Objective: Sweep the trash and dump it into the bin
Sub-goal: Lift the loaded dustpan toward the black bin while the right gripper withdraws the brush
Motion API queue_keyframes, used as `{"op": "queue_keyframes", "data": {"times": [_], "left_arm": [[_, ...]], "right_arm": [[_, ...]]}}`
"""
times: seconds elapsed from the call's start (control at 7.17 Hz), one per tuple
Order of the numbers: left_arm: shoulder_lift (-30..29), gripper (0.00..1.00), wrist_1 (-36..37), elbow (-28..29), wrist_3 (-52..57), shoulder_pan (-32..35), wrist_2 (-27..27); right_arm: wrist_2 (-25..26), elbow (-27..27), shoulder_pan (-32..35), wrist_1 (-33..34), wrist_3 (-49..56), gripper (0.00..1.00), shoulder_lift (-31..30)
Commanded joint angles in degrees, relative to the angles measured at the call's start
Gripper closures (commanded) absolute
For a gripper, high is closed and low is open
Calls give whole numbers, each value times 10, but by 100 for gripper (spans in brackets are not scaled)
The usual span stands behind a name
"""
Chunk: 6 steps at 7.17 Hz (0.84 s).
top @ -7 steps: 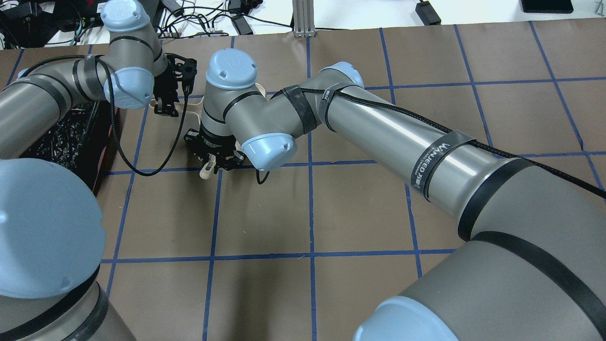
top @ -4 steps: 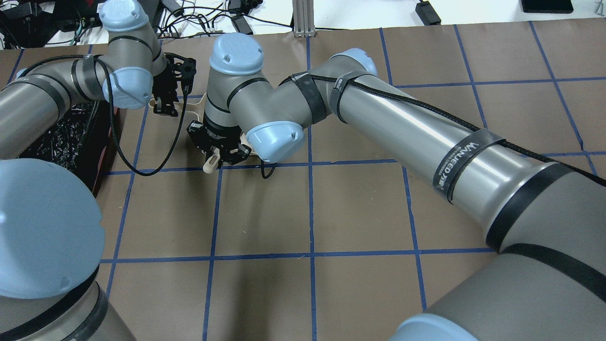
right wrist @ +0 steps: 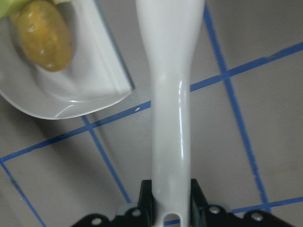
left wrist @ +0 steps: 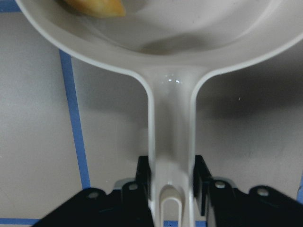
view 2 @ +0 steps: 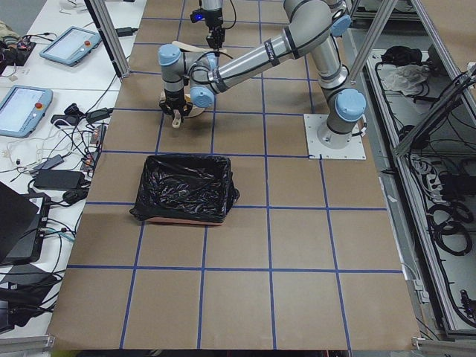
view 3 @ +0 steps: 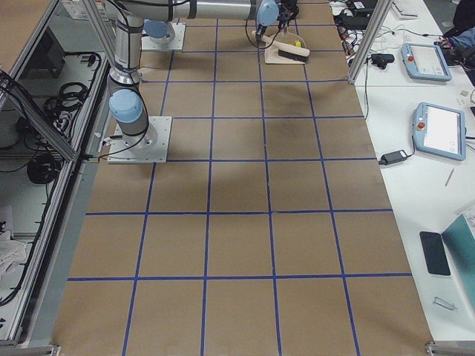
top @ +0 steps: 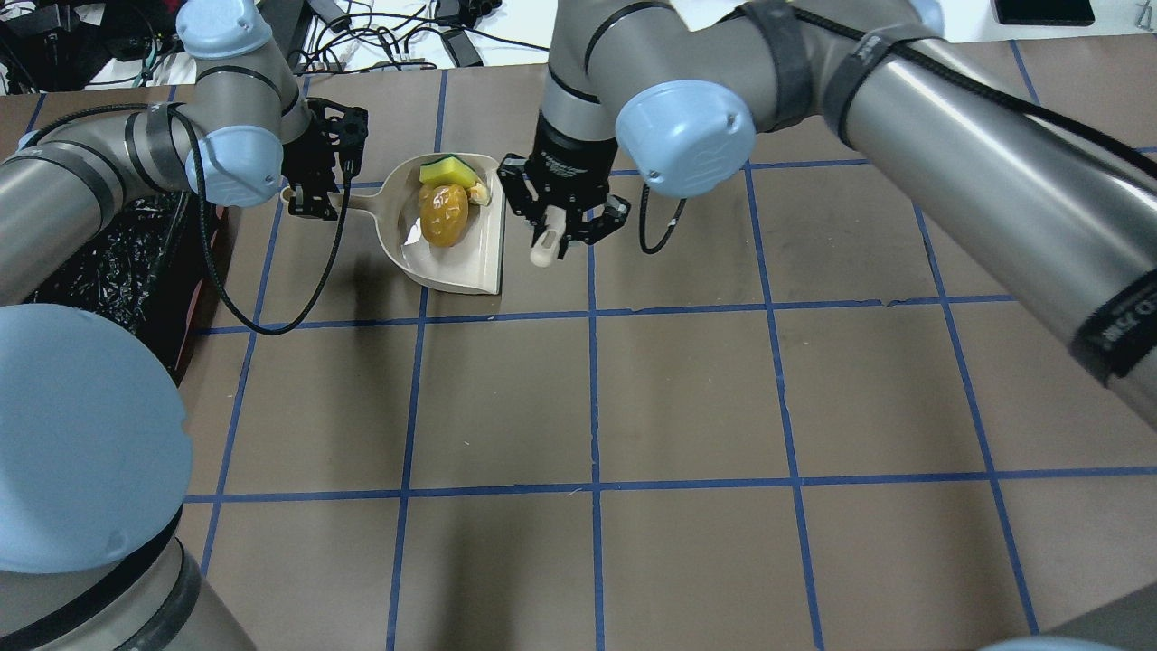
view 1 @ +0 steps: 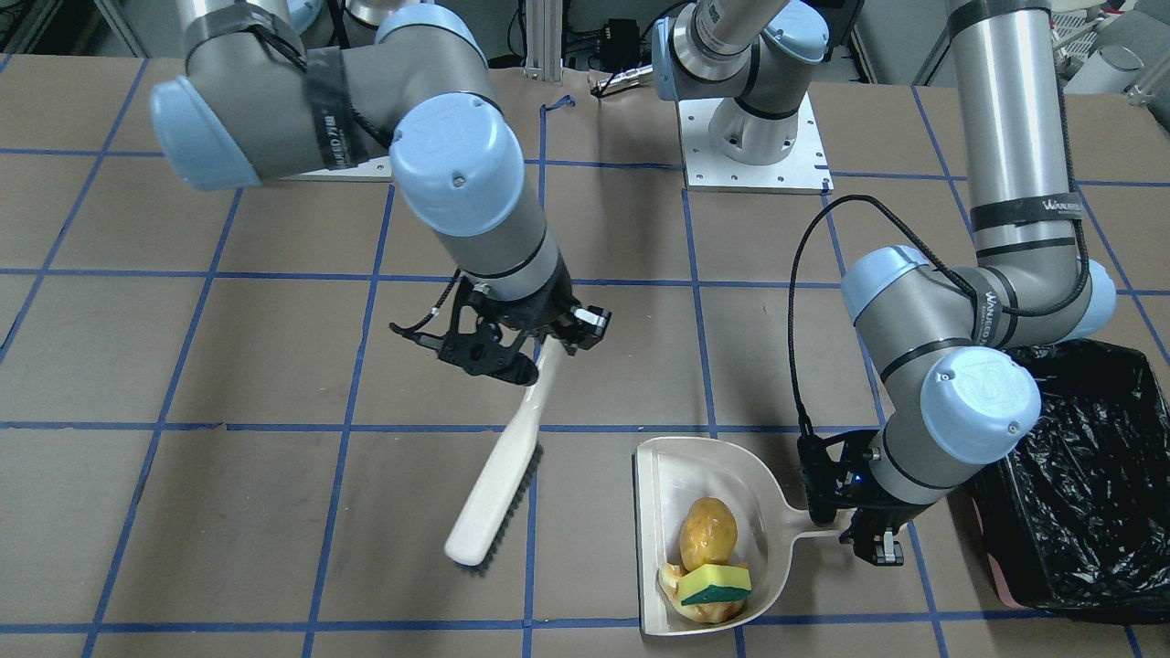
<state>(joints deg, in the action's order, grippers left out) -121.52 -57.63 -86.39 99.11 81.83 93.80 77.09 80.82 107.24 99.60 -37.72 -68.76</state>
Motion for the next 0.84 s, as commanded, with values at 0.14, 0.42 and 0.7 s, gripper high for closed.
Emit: {"op": "queue_keyframes", "data": {"times": [0.14,0.42,0.7], "left_arm": [[20,100,-25,4,6,-37,-43],[47,100,-73,13,22,-73,-44],[88,100,-113,20,22,-110,-44]], "right_arm": [[110,94,-105,-10,213,100,-45],[155,130,-217,-17,352,100,-71],[156,144,-310,-17,440,100,-73]]}}
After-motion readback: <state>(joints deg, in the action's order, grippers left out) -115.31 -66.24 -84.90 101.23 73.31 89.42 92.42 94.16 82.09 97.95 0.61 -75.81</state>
